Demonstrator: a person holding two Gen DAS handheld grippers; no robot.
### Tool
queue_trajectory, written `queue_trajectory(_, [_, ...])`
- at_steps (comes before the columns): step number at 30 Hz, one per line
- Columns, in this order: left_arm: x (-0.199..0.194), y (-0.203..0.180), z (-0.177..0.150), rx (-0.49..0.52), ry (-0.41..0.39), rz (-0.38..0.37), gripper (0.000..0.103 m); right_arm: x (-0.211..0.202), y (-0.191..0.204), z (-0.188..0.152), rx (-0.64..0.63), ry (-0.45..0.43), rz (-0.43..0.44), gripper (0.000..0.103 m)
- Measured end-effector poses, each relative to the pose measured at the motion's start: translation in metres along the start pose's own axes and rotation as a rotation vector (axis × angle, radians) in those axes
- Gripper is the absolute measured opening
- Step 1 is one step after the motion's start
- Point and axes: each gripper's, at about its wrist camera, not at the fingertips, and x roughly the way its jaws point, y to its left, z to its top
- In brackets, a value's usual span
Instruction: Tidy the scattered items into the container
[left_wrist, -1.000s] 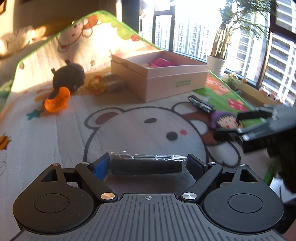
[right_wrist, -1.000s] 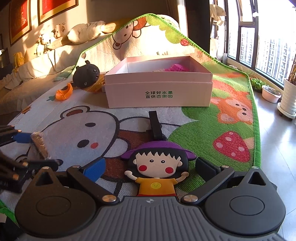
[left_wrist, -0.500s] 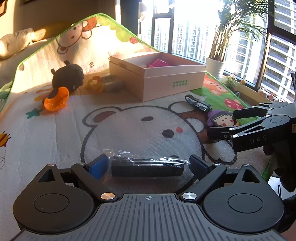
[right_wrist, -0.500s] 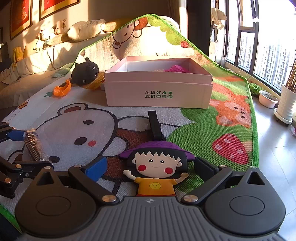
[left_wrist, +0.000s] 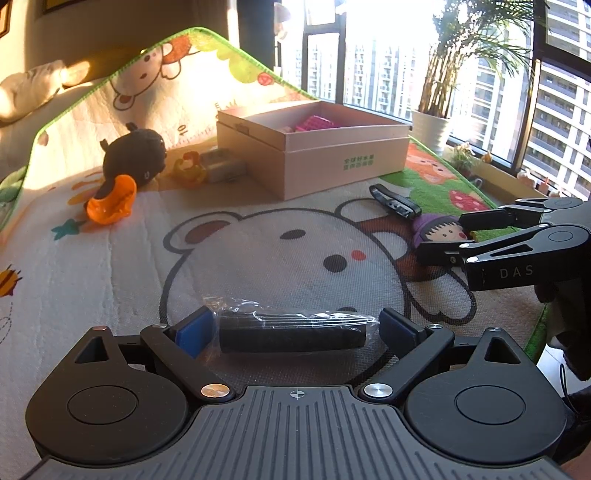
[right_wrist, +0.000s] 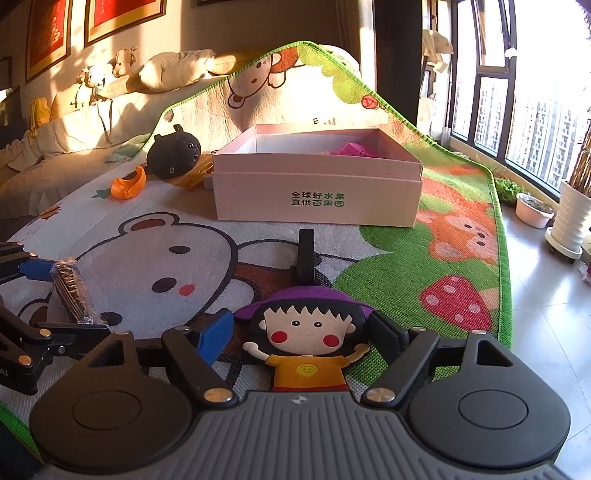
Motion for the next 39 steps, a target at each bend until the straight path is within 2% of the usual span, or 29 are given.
queue_trajectory(8, [0.000, 0.001, -0.001, -0.007, -0.003, -0.006, 0.099, -0.001, -0.005, 0.001, -0.034, 0.023, 0.036, 0.082])
queue_trajectory(11, [-0.001, 0.001, -0.001, -0.010, -0.004, -0.008, 0.099, 0.000, -0.008, 0.003, -0.007, 0.039, 0.036, 0.085])
queue_trajectory(14, [-0.001, 0.001, -0.001, -0.011, -0.004, -0.011, 0.099, -0.001, -0.005, 0.002, -0.016, 0.027, 0.031, 0.079])
queue_trajectory(15, [-0.001, 0.001, -0.001, -0.010, -0.004, -0.011, 0.099, -0.002, -0.004, 0.002, -0.022, 0.022, 0.028, 0.072])
queue_trajectory(18, [-0.001, 0.000, -0.001, -0.007, -0.003, -0.005, 0.099, -0.001, -0.003, 0.003, -0.023, 0.027, 0.034, 0.071])
queue_trajectory(22, [-0.003, -0.009, 0.000, 0.045, -0.009, 0.030, 0.098, -0.005, -0.003, 0.007, -0.010, 0.037, 0.038, 0.071])
queue_trajectory(23, [-0.005, -0.011, 0.000, 0.063, -0.015, 0.042, 0.090, -0.010, -0.003, 0.008, -0.012, 0.028, 0.041, 0.071])
queue_trajectory(27, [-0.013, -0.017, 0.001, 0.091, -0.028, 0.048, 0.090, -0.035, -0.001, 0.011, -0.033, -0.023, 0.042, 0.071])
queue_trajectory(34, [-0.044, -0.032, 0.011, 0.166, -0.109, 0.041, 0.090, -0.080, -0.010, 0.018, -0.043, -0.083, 0.040, 0.071])
queue_trajectory(39, [-0.056, -0.041, 0.044, 0.215, -0.195, 0.011, 0.090, -0.103, -0.021, 0.039, -0.022, -0.129, 0.071, 0.071])
